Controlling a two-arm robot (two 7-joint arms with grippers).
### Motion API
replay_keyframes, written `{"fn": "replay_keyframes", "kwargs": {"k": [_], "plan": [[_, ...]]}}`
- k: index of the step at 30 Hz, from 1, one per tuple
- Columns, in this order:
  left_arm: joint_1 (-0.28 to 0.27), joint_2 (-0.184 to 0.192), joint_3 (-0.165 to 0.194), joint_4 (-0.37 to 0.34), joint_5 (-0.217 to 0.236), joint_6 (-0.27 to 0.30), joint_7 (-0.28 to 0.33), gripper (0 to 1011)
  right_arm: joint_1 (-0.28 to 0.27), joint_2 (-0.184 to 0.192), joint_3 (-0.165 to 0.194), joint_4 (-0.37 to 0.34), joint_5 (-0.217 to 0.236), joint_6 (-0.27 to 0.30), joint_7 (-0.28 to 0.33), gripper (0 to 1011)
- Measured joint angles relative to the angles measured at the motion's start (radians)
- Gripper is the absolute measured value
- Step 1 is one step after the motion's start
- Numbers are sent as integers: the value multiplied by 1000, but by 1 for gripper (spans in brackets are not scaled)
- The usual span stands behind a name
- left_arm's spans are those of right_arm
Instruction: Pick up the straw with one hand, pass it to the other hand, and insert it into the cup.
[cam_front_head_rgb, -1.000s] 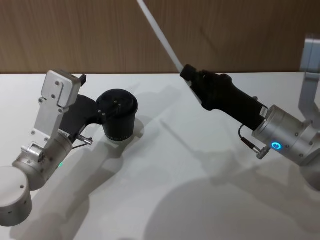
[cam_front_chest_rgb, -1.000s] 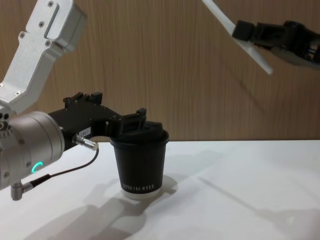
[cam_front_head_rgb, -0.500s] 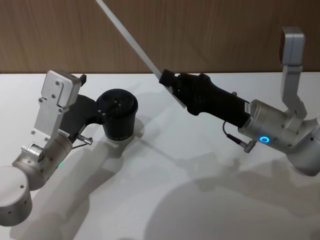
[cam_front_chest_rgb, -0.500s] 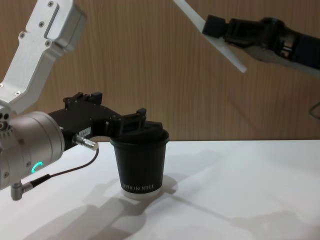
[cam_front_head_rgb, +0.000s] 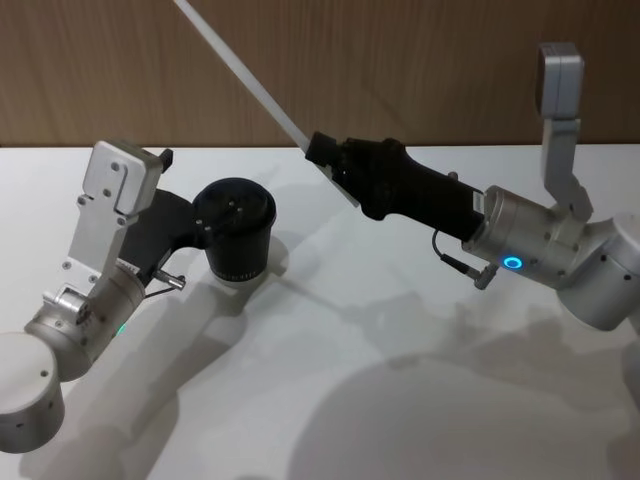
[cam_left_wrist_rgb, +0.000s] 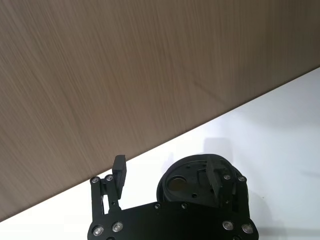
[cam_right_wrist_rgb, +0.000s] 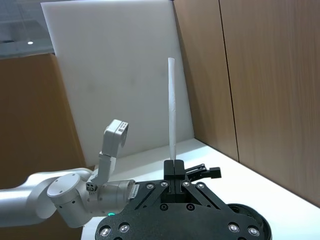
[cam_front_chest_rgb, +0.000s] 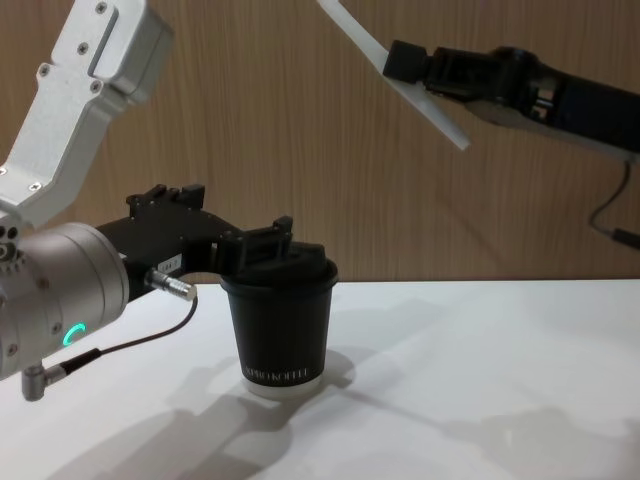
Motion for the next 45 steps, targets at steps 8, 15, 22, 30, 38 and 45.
{"fn": "replay_keyframes", "kwargs": {"k": [8, 15, 22, 30, 38, 45], "plan": [[0, 0, 0, 0, 0, 0, 0, 1003, 29, -6, -9, 43, -2, -14, -4, 1], [0, 0, 0, 0, 0, 0, 0, 1003, 41, -8, -13, 61, -2, -20, -8, 1], [3, -2, -10, -5, -18, -8, -17, 1003, 50, -9, -15, 74, -2, -24, -12, 1], [12, -9, -37, -26, -88, -30, -70, 1003, 55, -10, -16, 82, -2, -27, -13, 1], [19, -16, -71, -59, -178, -49, -144, 1003, 58, -11, -17, 86, -2, -28, -14, 1], [27, -23, -105, -92, -280, -58, -218, 1003, 59, -11, -18, 87, -2, -29, -15, 0]]}}
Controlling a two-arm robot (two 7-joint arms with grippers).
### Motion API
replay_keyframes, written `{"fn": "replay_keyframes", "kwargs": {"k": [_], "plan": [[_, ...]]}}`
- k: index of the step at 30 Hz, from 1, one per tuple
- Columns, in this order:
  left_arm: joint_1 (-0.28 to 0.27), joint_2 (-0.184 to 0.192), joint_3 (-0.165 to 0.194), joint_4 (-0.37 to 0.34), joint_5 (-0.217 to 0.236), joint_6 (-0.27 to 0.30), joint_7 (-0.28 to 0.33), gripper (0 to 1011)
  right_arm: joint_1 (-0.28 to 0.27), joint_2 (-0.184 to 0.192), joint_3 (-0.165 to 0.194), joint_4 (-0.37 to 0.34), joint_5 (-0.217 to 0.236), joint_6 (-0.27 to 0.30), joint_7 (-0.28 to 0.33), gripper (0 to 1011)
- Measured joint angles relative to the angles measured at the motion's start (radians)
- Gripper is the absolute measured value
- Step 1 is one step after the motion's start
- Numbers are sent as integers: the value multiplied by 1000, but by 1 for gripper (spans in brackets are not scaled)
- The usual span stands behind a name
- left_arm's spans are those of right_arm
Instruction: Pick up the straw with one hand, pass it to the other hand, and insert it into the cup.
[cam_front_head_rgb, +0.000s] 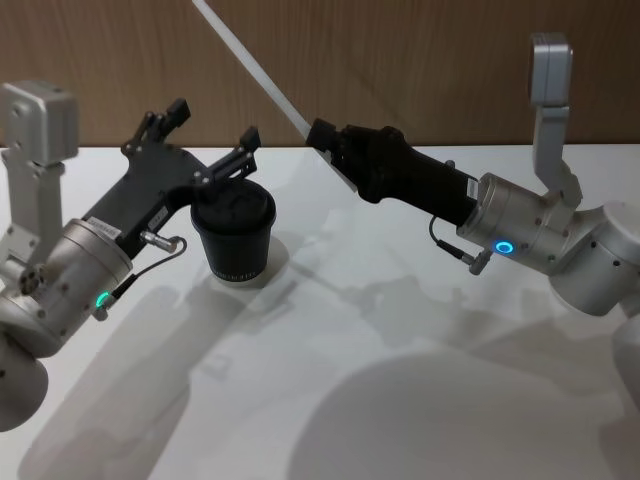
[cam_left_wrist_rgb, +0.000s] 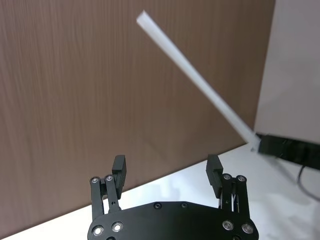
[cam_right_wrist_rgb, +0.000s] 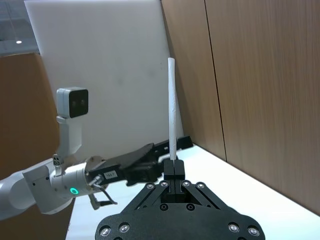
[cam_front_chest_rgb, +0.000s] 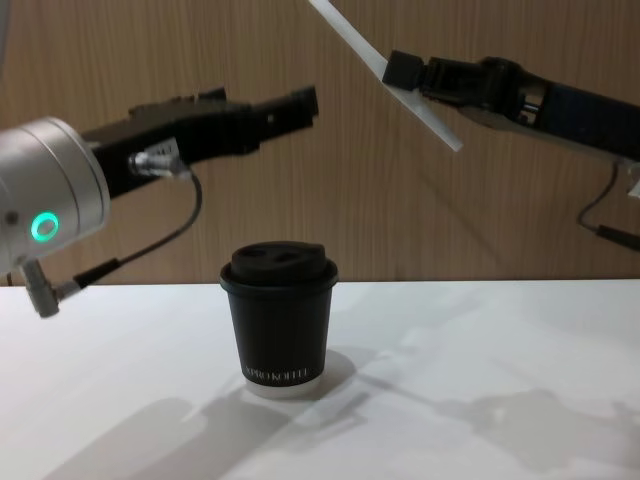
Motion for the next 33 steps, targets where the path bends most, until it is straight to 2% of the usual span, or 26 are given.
{"fn": "replay_keyframes", "kwargs": {"k": [10, 26, 33], "plan": [[26, -5, -49, -52, -162, 8, -92, 1003, 1, 0, 0, 1, 0, -1, 0, 1], [59, 2, -89, -94, -340, 41, -180, 1003, 2, 0, 0, 2, 0, -1, 0, 1], [59, -1, -90, -83, -388, 44, -211, 1003, 2, 0, 0, 2, 0, -1, 0, 1]]}}
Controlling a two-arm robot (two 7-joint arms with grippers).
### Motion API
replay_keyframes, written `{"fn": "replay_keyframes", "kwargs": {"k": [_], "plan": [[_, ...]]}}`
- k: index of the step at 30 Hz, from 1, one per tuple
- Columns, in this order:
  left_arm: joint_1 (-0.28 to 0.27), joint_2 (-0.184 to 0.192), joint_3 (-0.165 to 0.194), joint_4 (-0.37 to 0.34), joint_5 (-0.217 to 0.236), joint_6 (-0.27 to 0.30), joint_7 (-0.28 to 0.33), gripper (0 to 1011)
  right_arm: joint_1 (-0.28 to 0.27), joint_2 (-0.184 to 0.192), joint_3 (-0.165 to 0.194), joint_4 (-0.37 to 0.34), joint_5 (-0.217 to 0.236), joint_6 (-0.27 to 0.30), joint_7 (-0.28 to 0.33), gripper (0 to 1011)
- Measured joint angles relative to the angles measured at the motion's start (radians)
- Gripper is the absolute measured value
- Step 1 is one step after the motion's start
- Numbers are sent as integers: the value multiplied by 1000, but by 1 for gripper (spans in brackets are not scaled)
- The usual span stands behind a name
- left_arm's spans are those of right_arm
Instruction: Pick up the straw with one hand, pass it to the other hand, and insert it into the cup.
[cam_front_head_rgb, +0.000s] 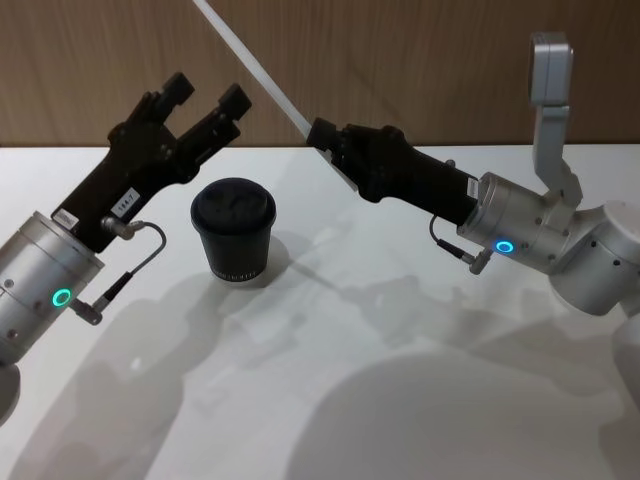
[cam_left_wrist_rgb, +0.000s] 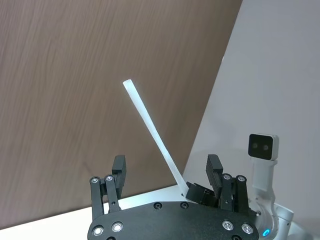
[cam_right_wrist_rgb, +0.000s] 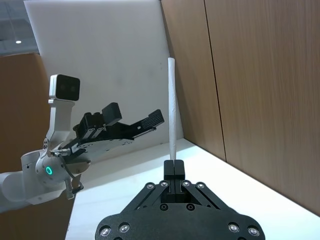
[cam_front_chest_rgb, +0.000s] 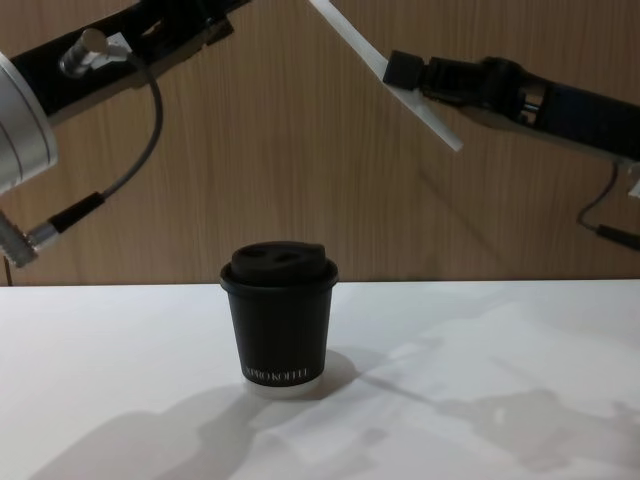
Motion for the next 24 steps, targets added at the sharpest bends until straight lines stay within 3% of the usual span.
{"fn": "replay_keyframes", "kwargs": {"k": [24], "plan": [[-58, -68, 24, 129, -164, 5, -97, 1003, 0, 0, 0, 0, 0, 0, 0, 0]]}}
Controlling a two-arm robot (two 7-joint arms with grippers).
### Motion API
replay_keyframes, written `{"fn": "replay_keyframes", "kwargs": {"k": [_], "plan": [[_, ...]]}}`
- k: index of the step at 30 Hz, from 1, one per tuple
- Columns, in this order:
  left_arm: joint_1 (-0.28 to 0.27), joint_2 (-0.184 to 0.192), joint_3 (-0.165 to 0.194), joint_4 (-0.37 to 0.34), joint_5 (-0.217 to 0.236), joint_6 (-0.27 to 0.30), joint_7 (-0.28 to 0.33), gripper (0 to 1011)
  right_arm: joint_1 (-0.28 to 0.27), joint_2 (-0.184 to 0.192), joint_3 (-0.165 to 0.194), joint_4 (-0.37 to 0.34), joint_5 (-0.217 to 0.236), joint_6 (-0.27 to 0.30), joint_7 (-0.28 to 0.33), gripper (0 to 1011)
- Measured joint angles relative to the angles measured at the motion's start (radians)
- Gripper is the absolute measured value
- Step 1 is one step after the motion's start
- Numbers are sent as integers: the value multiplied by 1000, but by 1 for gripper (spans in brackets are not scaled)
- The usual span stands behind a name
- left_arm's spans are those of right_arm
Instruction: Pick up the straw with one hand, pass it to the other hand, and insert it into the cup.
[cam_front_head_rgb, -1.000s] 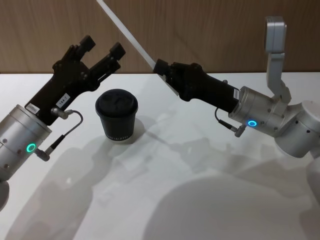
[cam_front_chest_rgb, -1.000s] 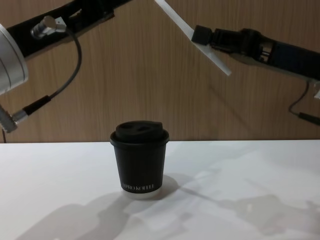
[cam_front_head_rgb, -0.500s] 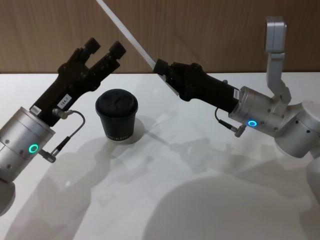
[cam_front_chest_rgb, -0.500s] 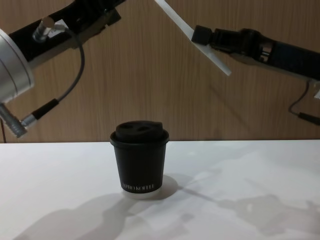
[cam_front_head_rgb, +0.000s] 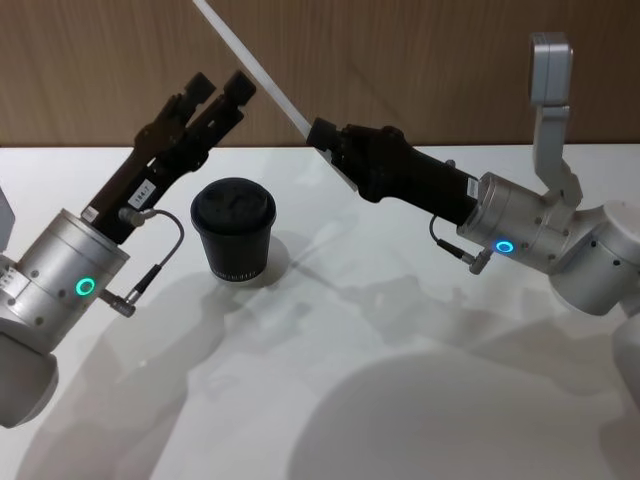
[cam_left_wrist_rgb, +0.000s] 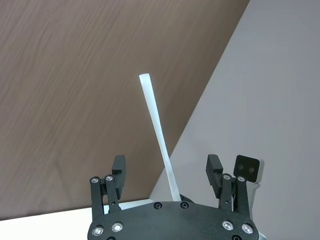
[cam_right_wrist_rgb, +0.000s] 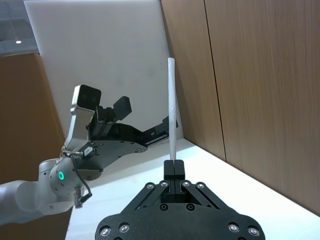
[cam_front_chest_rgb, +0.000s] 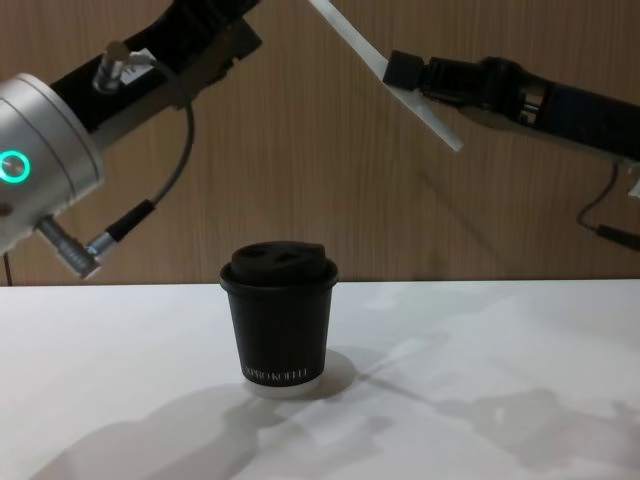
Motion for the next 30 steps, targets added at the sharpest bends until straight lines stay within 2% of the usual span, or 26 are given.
{"fn": "replay_keyframes", "kwargs": {"k": [11, 30], "plan": [[-50, -25, 25, 69, -40, 8, -32, 1003, 0, 0, 0, 0, 0, 0, 0, 1], [-131, -54, 64, 175, -70, 17, -63, 1003, 0, 0, 0, 0, 0, 0, 0, 1]]}}
